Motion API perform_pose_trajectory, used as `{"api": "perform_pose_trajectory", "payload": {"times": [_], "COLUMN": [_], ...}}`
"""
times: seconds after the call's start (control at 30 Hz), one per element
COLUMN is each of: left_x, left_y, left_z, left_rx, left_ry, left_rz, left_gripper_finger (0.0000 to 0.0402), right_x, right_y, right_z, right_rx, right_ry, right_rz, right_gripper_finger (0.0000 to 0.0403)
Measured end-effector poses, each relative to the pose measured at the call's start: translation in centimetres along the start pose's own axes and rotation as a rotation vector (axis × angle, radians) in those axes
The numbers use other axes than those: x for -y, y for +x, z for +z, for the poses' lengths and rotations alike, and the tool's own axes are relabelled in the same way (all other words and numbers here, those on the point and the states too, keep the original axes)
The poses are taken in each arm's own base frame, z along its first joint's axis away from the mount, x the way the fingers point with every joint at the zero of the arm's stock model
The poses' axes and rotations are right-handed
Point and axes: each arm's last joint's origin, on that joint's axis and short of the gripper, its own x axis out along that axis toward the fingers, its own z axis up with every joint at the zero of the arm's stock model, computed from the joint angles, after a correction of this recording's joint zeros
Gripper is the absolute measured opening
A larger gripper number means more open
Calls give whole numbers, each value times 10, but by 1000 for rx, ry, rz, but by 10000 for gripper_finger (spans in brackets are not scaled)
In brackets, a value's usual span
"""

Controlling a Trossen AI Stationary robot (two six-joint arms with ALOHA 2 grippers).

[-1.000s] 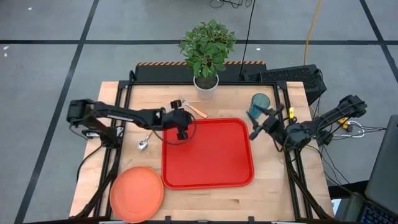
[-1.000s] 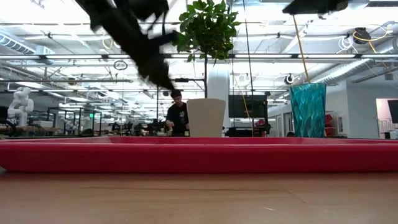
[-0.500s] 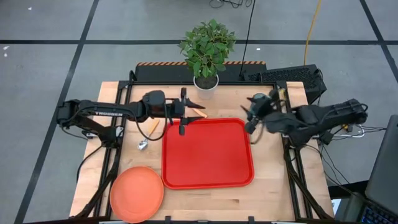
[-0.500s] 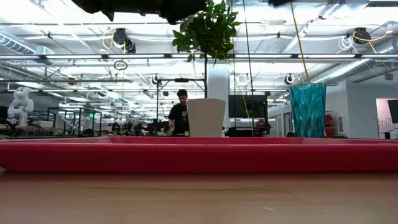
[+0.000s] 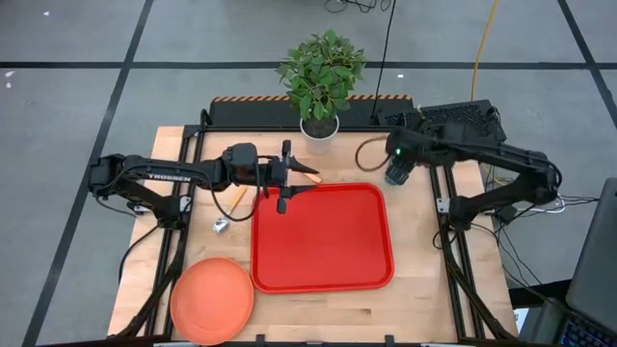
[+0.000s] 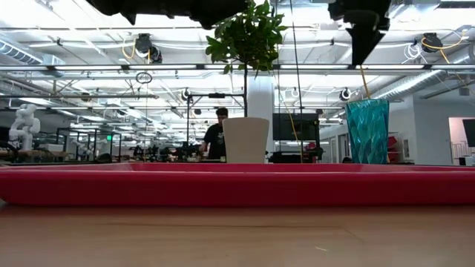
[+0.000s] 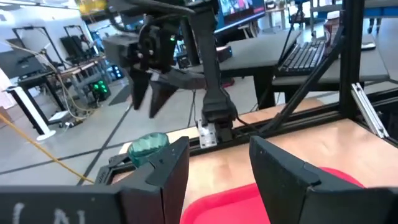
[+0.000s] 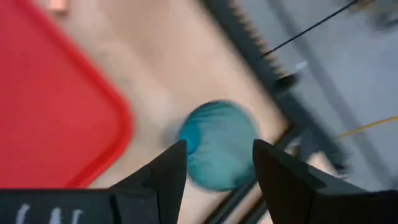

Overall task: Pick and place plate/cup/fork/spoon on tray
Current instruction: Put the blue cup on the top left of the red tray

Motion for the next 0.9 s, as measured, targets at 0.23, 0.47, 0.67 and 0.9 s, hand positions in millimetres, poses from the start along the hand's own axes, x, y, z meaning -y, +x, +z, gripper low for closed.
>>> {"api": "perform_pose_trajectory", "payload": {"times": [0.23, 0.47, 0.67, 0.9], "left_x": [-3, -13, -16, -15], "left_y": [-1, -3, -5, -6], "left_z": [0, -8, -10, -10], "left_rx": [5, -58, -66, -81], "left_ry": [33, 14, -13, -15], "left_rz": [10, 31, 44, 38], "left_gripper_finger": [172, 172, 172, 172], "right_x": [14, 15, 10, 4], "right_y": [29, 52, 70, 88], "right_z": [15, 24, 32, 35], "right_rx": [-154, -268, -325, -340], "right_ry": [12, 49, 108, 133], "right_rz": [139, 148, 132, 131], "right_gripper_finger": [177, 177, 177, 177]}}
